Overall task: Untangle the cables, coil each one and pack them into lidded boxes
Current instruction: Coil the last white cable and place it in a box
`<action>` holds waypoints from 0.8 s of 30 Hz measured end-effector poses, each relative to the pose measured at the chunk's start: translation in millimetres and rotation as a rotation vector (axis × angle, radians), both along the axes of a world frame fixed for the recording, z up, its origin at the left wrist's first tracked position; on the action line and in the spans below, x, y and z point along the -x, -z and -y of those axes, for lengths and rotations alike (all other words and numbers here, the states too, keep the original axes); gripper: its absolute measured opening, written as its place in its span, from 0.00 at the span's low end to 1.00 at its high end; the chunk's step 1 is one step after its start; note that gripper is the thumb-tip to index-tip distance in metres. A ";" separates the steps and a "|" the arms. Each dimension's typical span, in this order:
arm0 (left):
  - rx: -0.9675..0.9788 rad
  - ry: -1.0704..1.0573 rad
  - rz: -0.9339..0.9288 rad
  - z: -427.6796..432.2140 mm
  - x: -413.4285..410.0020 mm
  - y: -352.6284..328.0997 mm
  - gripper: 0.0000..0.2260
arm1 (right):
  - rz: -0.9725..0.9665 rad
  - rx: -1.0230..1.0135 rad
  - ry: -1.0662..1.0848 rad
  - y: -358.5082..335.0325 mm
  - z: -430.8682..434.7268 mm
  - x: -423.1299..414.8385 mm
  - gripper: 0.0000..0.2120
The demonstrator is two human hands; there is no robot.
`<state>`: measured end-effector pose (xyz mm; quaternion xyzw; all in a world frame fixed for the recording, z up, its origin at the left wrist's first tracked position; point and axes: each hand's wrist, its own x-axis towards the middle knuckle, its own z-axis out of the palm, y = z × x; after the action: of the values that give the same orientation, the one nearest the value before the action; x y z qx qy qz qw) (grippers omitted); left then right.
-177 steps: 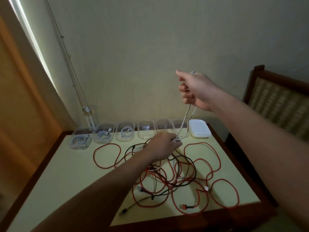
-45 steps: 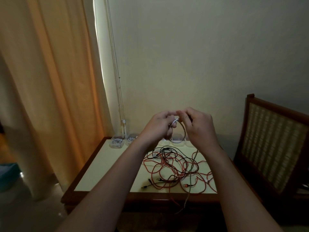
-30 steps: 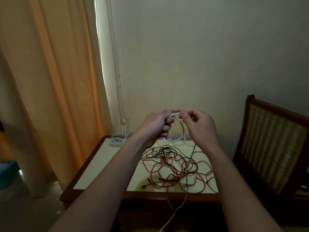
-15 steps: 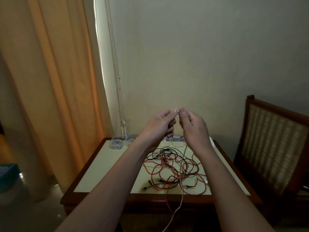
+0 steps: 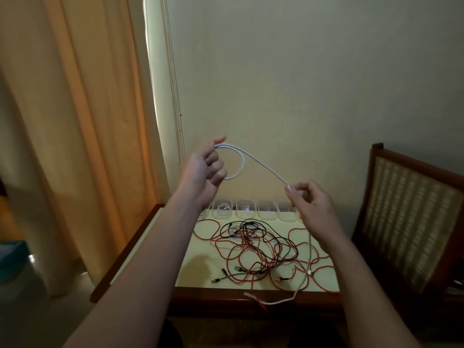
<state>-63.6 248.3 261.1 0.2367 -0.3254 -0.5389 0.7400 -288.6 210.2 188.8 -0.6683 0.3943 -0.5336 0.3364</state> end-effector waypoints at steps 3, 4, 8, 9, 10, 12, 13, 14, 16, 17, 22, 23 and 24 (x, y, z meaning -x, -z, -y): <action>-0.009 -0.040 -0.078 1.3 -11.8 -3.9 0.11 | -0.009 0.006 0.047 8.3 3.1 4.5 0.05; -0.017 -0.054 -0.090 1.7 -13.2 -4.1 0.11 | -0.006 0.017 0.052 9.2 3.0 4.3 0.05; -0.031 -0.135 -0.064 3.9 -11.1 -2.6 0.14 | -0.124 0.145 0.125 6.4 0.8 -1.9 0.06; -0.035 -0.185 -0.016 4.4 -9.5 -2.1 0.14 | -0.190 0.193 0.142 5.4 -0.2 -3.8 0.07; -0.033 -0.247 0.042 4.8 -7.4 -1.5 0.13 | -0.249 0.236 0.145 4.5 -1.0 -5.7 0.08; -0.008 -0.387 0.187 4.4 -2.1 0.2 0.13 | -0.345 0.303 0.134 2.9 -1.9 -9.2 0.09; 0.009 -0.442 0.278 3.5 0.9 1.6 0.13 | -0.375 0.330 0.126 1.2 -3.5 -11.5 0.10; 0.024 -0.475 0.375 1.7 3.9 3.0 0.13 | -0.390 0.355 0.117 -1.3 -6.0 -14.0 0.11; 0.043 -0.485 0.583 -1.5 11.2 7.3 0.13 | -0.396 0.400 0.110 -7.9 -10.8 -19.2 0.13; 0.044 -0.483 0.702 -3.5 15.9 10.2 0.14 | -0.393 0.420 0.113 -11.7 -13.4 -21.9 0.14; 0.042 -0.436 1.039 -6.7 47.3 25.6 0.15 | -0.341 0.492 0.155 -27.0 -14.4 -30.1 0.16; 0.027 -0.402 1.062 -6.0 50.6 26.8 0.14 | -0.321 0.502 0.162 -29.4 -13.9 -30.2 0.15; 0.006 -0.348 1.047 -4.8 52.5 27.0 0.13 | -0.306 0.516 0.177 -31.4 -13.5 -29.6 0.15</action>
<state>-116.1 253.1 234.1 0.5213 -0.6075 -0.2182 0.5582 -258.9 223.7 220.2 -0.7671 0.3486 -0.5367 0.0445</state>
